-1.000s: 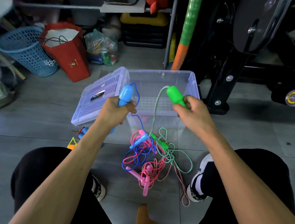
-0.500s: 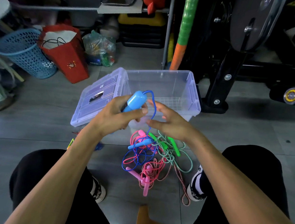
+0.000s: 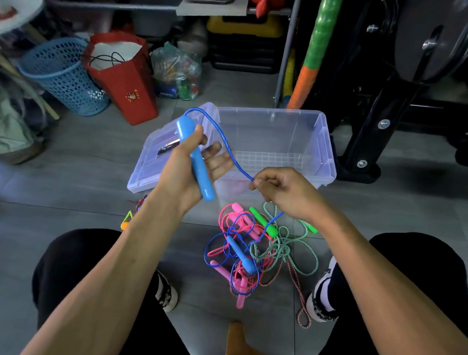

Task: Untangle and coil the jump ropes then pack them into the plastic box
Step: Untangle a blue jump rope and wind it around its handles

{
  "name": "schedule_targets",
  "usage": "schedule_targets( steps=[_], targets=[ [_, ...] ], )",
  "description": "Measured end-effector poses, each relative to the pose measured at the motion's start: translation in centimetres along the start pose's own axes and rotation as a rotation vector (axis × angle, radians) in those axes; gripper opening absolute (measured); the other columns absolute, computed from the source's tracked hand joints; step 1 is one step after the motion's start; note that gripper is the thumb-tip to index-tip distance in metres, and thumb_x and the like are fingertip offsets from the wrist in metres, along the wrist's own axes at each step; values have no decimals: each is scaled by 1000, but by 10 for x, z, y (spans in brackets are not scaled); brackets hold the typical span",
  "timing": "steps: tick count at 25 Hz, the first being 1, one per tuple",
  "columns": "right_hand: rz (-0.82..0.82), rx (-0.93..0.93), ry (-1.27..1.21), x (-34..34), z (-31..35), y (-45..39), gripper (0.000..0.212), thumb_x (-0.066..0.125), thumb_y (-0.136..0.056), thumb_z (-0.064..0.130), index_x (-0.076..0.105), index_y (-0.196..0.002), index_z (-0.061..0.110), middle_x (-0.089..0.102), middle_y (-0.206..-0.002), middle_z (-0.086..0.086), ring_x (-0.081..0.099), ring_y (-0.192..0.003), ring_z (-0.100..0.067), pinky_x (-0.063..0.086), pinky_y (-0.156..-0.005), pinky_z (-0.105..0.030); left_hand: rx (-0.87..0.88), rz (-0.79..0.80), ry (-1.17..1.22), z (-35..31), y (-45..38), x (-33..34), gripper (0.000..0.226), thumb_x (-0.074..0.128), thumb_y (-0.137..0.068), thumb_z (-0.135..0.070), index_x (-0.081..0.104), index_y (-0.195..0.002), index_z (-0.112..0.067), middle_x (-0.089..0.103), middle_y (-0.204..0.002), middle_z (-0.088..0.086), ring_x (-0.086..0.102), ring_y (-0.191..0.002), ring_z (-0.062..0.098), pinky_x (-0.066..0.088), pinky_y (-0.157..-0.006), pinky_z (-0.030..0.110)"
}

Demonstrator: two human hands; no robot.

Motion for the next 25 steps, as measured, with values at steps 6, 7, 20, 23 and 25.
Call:
schedule_targets(
  steps=[6, 7, 20, 23, 25],
  targets=[
    [-31, 48, 10, -4, -4, 2, 21, 54, -97, 18, 69, -82, 16, 53, -53, 8, 48, -54, -12, 36, -51, -23, -8, 9, -5, 0, -3, -2, 35, 49, -96, -48, 45, -77, -19, 69, -82, 4, 71, -85, 24, 52, -94, 44],
    [-22, 61, -6, -2, -5, 3, 20, 56, -96, 20, 68, -82, 12, 54, -53, 7, 48, -54, -13, 36, -51, -23, 11, -25, 13, 2, -2, 0, 33, 51, -97, -44, 43, -76, -19, 57, -67, -1, 64, -62, 17, 57, -77, 37],
    [-62, 77, 178, -21, -12, 10, 19, 61, -92, 23, 71, -79, 12, 62, -62, 1, 48, -50, -4, 40, -56, -26, 12, -185, -654, 18, -11, -13, 26, 70, -86, -23, 52, -68, -18, 37, -46, -7, 27, -37, 8, 24, -37, 17],
    [-50, 120, 311, -30, -19, 12, 17, 60, -92, 22, 72, -84, 12, 61, -65, 2, 46, -53, -7, 37, -56, -26, 100, -414, -633, -11, -19, -41, 25, 68, -84, -19, 53, -65, -16, 48, -52, -1, 30, -34, 11, 27, -40, 20],
    [-27, 78, 317, -28, -13, 12, 19, 59, -94, 24, 72, -87, 13, 58, -65, -1, 42, -53, -9, 33, -53, -23, 93, -320, -903, -1, -18, -36, 15, 70, -83, -21, 61, -72, -15, 51, -52, 0, 34, -36, 14, 30, -40, 19]
  ],
)
Point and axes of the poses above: each hand's wrist, its own y-axis away from the middle knuckle, its own x-axis out of the palm, z = x × y, the point moved 4 cm from there along -y, towards the middle knuckle
